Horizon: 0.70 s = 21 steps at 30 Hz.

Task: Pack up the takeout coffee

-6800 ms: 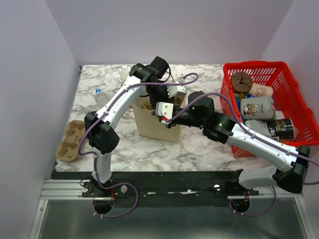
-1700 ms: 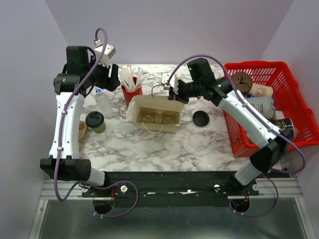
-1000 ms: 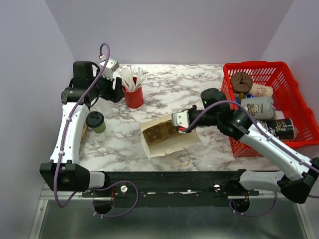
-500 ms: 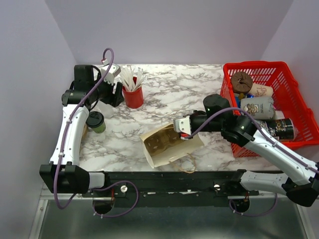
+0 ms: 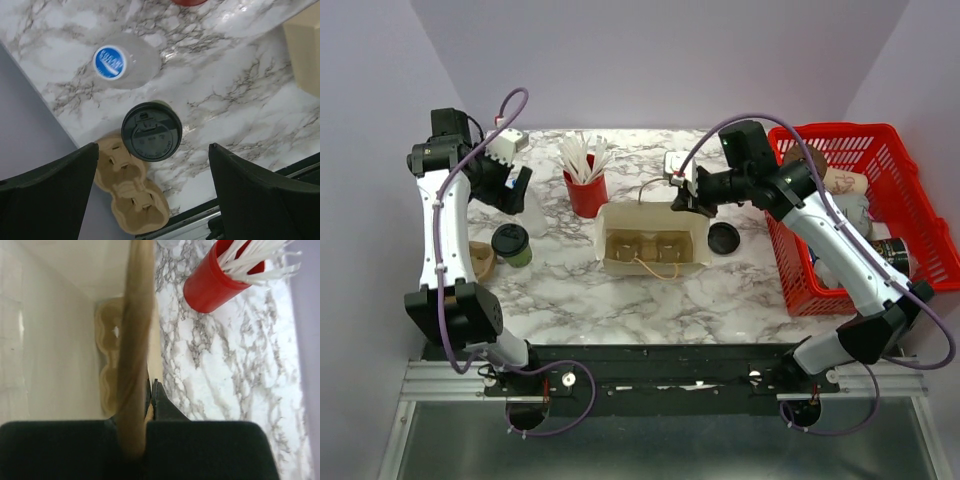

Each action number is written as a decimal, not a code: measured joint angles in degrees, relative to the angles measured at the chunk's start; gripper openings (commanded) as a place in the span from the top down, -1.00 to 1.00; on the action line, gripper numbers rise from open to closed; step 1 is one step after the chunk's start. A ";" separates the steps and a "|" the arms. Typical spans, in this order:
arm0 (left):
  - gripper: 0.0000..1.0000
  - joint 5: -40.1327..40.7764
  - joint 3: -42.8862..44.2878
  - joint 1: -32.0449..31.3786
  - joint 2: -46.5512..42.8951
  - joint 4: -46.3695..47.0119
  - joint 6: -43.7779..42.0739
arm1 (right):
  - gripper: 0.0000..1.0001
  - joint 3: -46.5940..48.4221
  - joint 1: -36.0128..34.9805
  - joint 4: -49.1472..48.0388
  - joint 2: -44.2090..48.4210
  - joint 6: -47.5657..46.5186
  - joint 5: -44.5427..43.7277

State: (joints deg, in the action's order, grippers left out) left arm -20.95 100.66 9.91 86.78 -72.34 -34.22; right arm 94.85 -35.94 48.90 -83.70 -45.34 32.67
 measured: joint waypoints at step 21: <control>-0.97 4.96 -15.47 8.02 -0.61 14.03 12.35 | 0.99 1.09 5.11 3.87 -5.51 8.52 3.58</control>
State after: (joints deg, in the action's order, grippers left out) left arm -15.99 85.19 17.93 86.17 -58.30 -21.87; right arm 95.94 -30.83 52.77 -89.21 -36.82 36.25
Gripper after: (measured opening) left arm 0.987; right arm 0.016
